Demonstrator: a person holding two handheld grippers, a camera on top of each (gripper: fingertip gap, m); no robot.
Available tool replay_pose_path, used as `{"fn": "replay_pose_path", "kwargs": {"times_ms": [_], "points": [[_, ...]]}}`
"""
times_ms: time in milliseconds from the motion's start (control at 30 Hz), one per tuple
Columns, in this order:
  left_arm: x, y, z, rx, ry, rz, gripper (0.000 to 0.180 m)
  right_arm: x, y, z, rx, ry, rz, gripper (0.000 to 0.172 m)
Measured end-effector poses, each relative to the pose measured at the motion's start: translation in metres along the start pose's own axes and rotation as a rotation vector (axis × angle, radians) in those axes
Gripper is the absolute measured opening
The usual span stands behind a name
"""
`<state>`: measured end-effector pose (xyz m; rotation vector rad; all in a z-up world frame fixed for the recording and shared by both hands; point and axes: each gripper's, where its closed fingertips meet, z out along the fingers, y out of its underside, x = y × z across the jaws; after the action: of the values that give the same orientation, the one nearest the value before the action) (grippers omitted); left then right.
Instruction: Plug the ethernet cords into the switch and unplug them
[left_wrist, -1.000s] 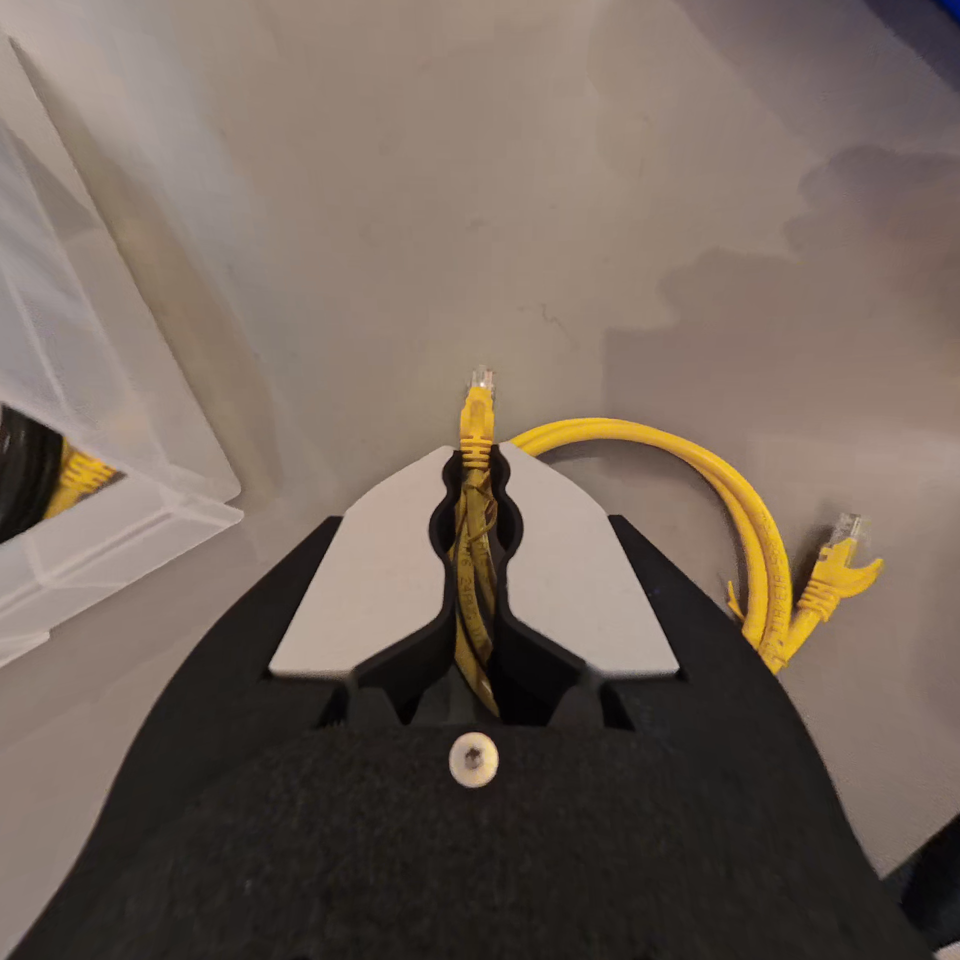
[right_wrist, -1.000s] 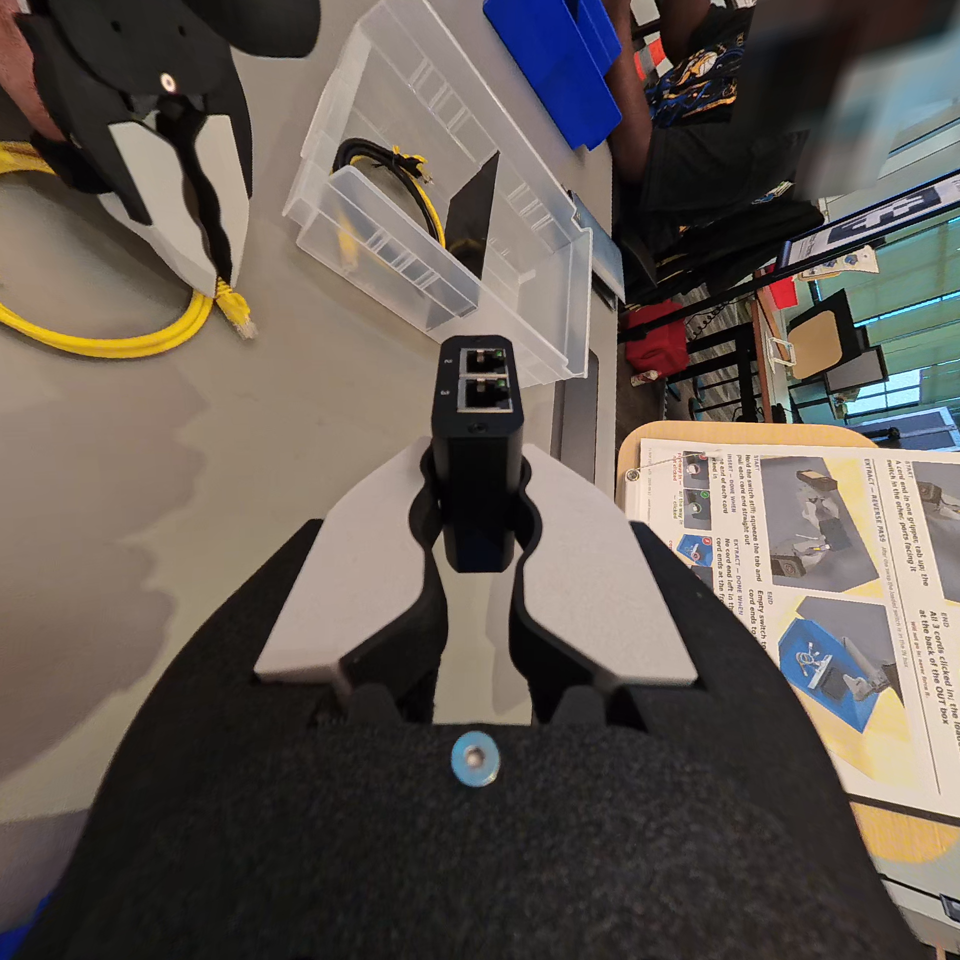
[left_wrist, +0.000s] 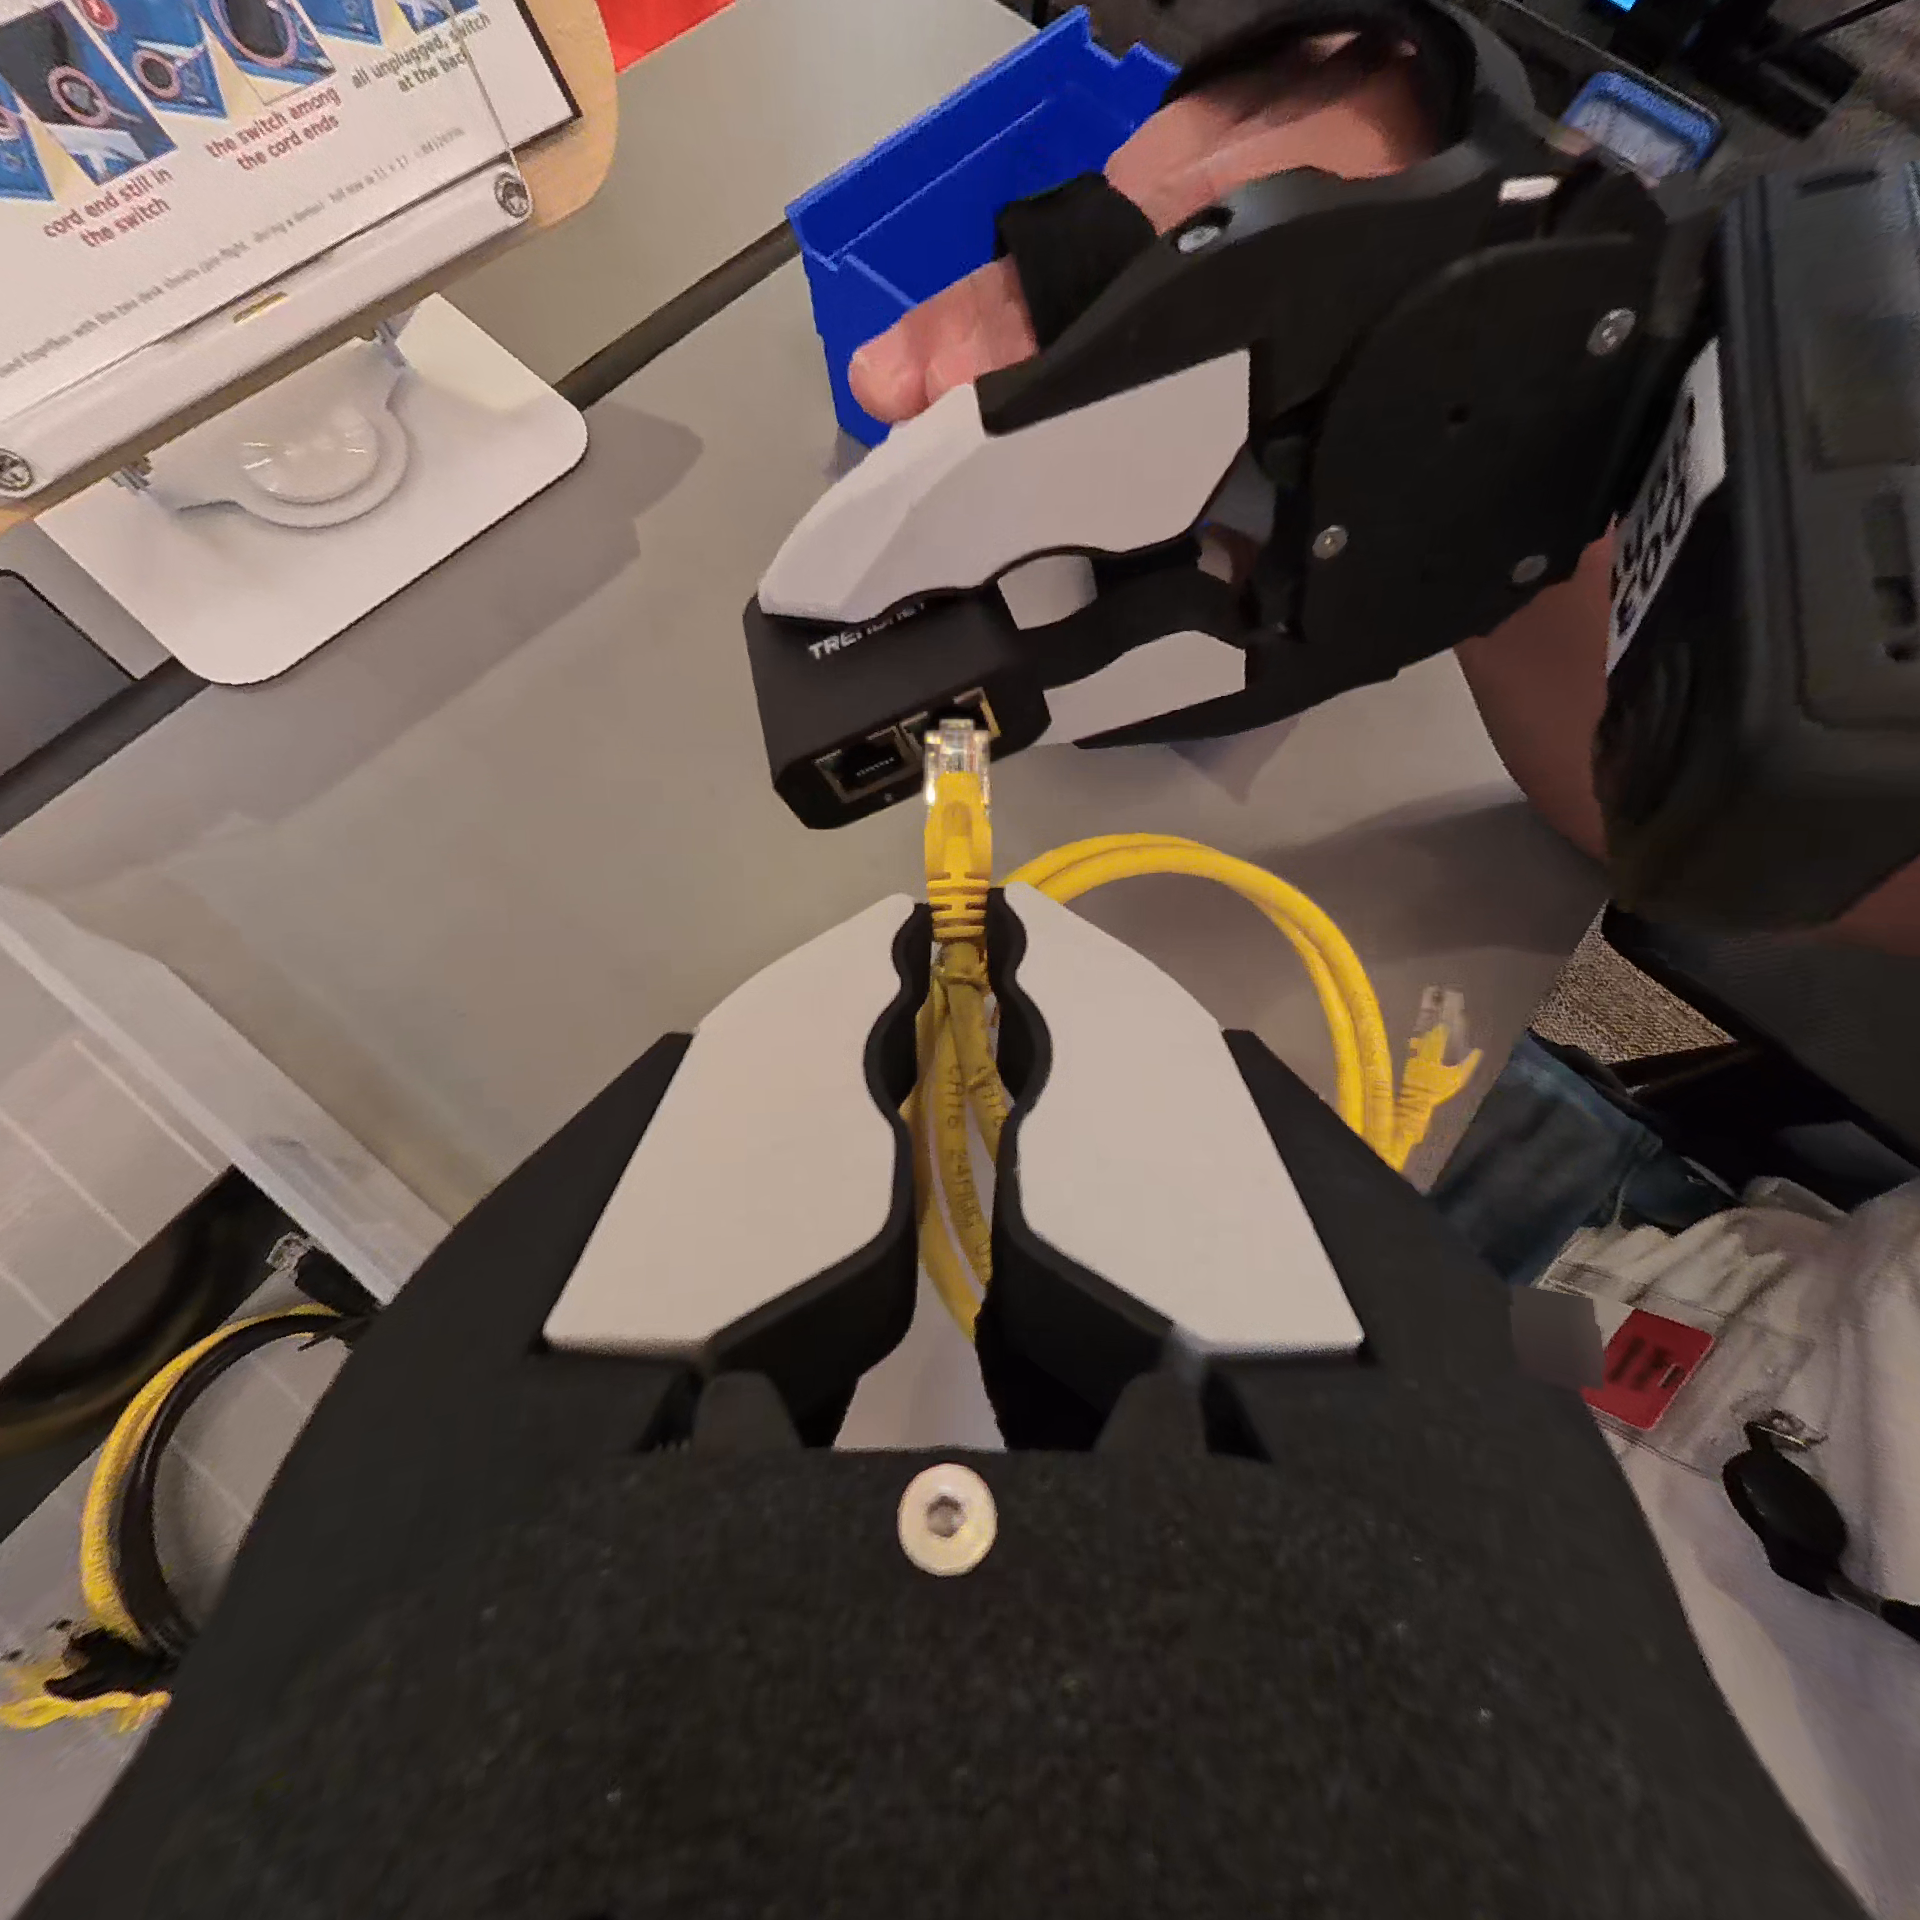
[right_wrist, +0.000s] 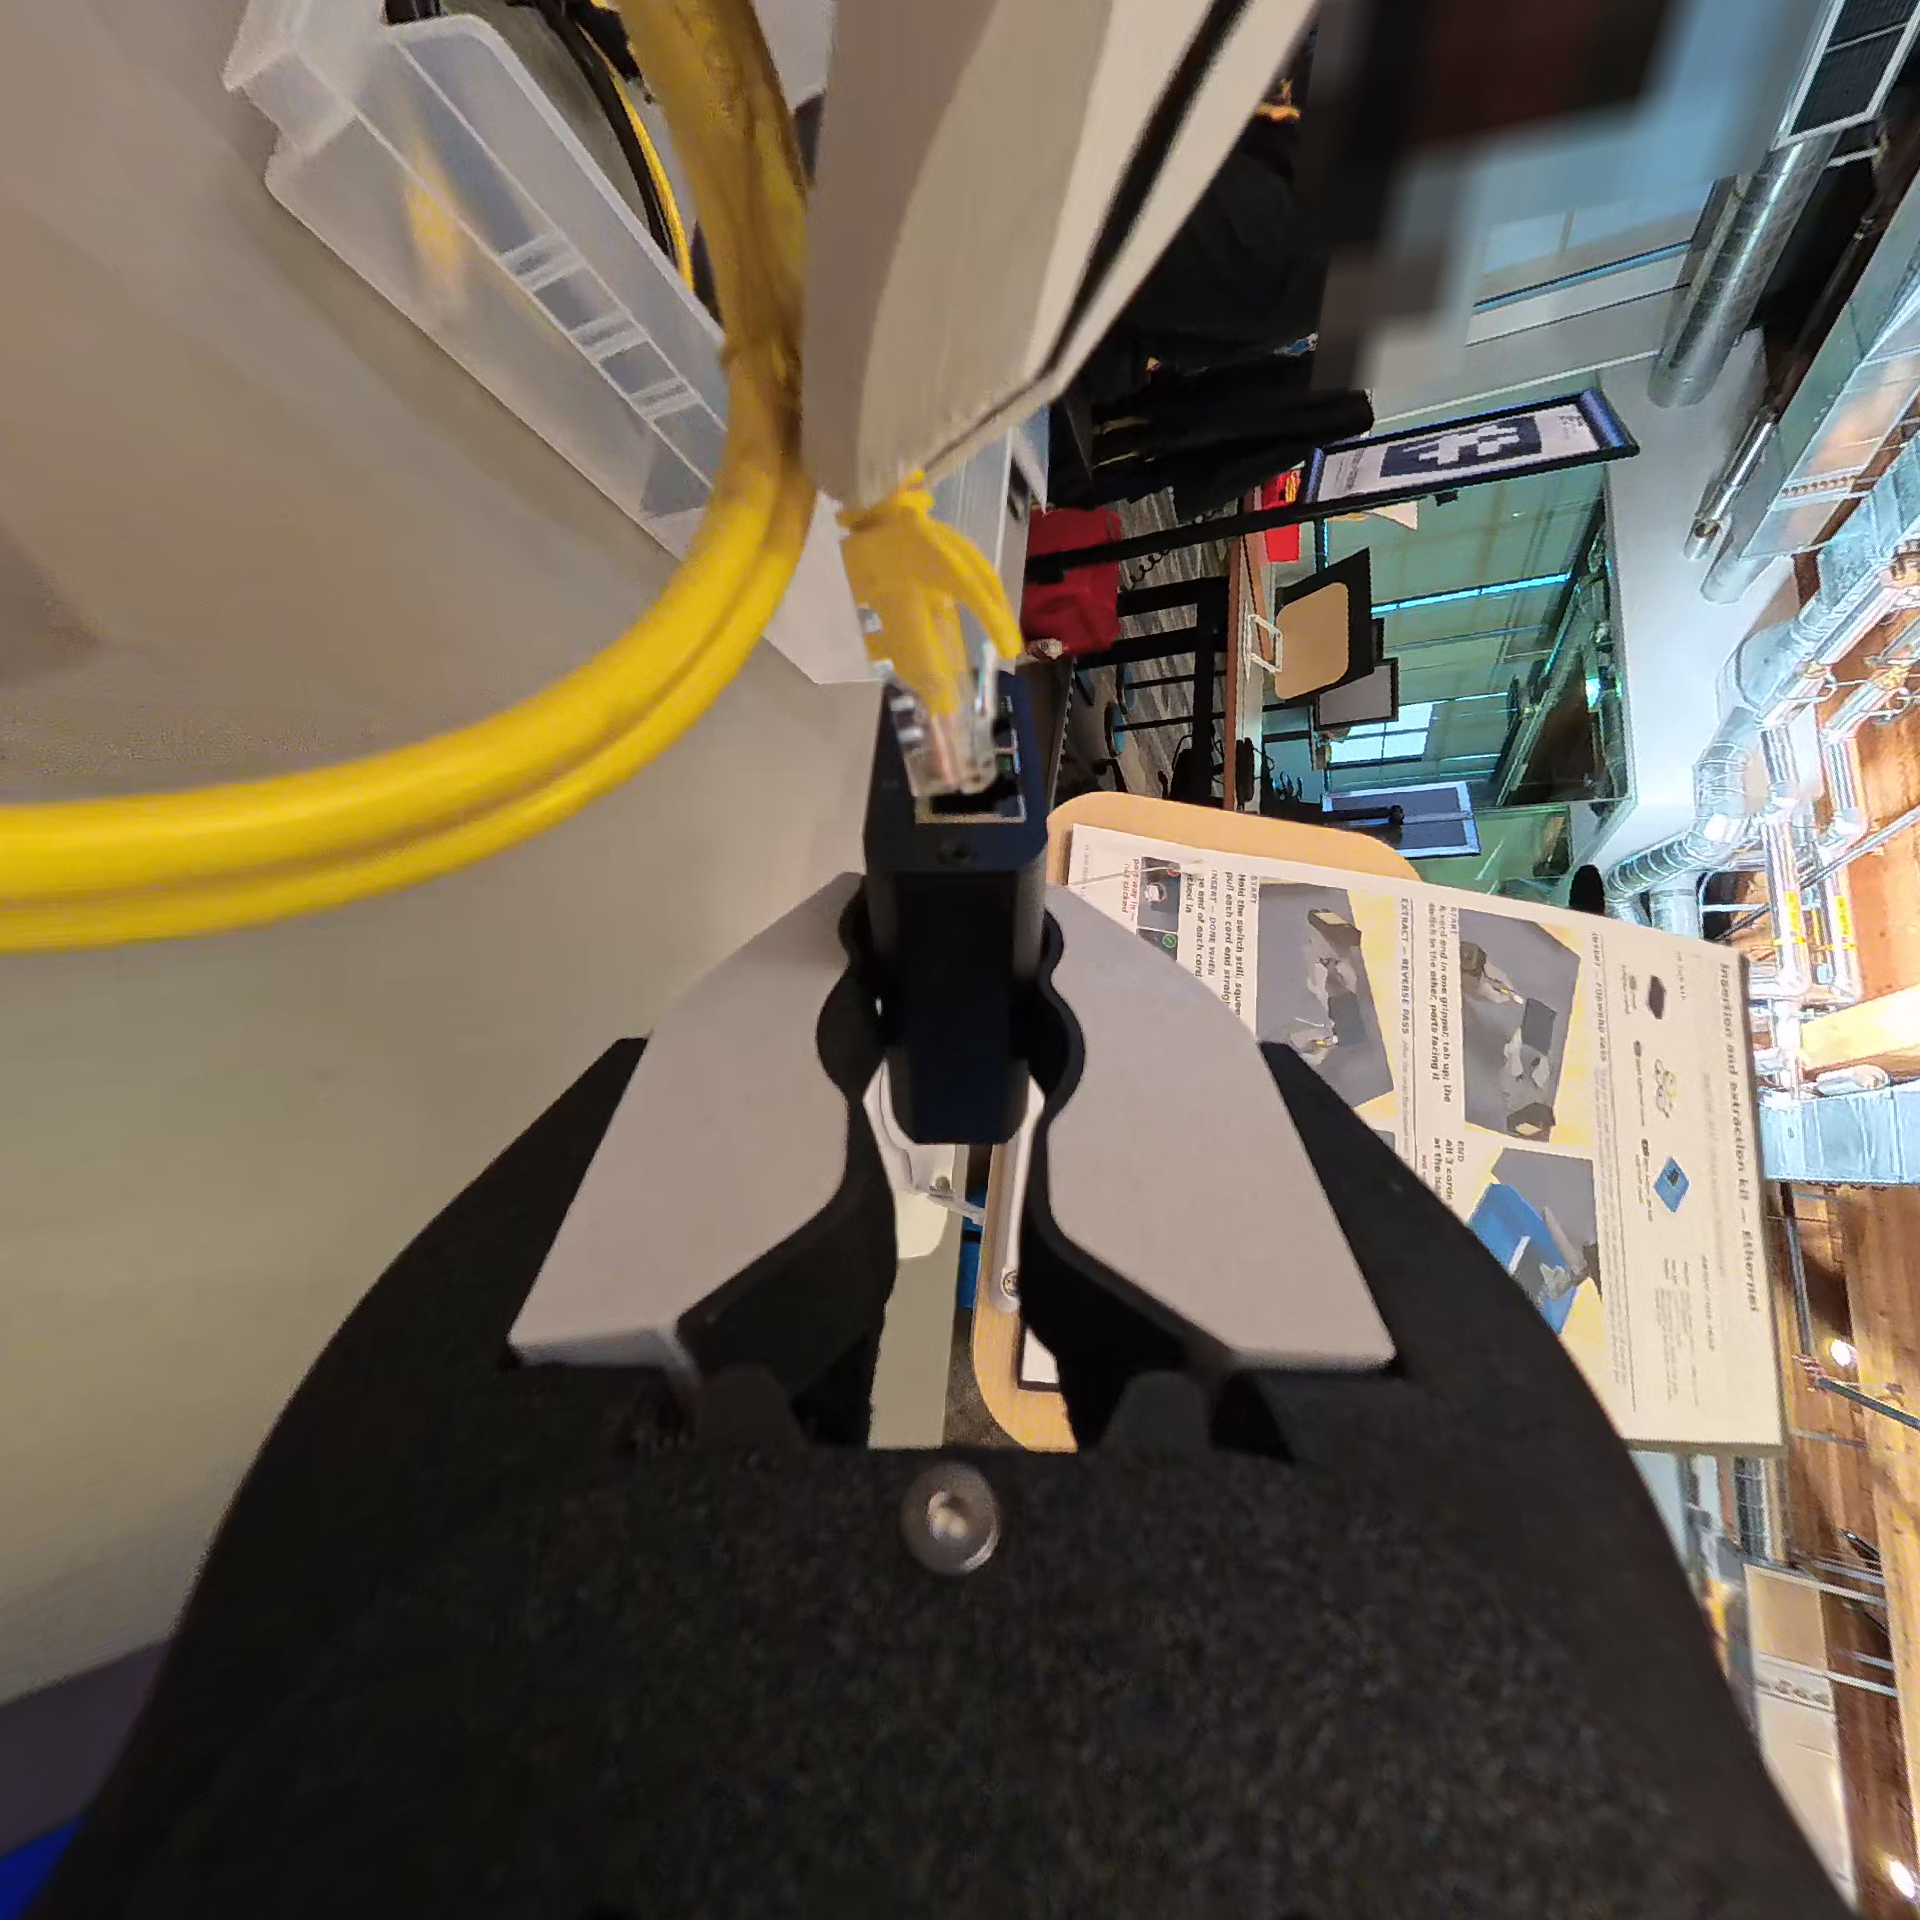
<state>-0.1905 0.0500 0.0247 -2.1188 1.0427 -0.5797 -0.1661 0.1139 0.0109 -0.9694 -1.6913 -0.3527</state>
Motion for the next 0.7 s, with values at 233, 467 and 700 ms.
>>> {"fn": "replay_pose_path", "kwargs": {"times_ms": [233,467,700], "points": [[-0.002,0.001,0.003,-0.017,0.04,-0.088,0.01,0.0,0.003,0.004,-0.051,0.024,-0.037,0.024],[-0.008,0.005,0.008,-0.044,0.059,-0.142,0.01,0.0,0.008,0.006,-0.116,0.055,-0.112,0.024],[-0.006,0.007,0.012,-0.08,0.087,-0.145,0.01,-0.001,0.008,0.006,-0.147,0.068,-0.16,0.024]]}}
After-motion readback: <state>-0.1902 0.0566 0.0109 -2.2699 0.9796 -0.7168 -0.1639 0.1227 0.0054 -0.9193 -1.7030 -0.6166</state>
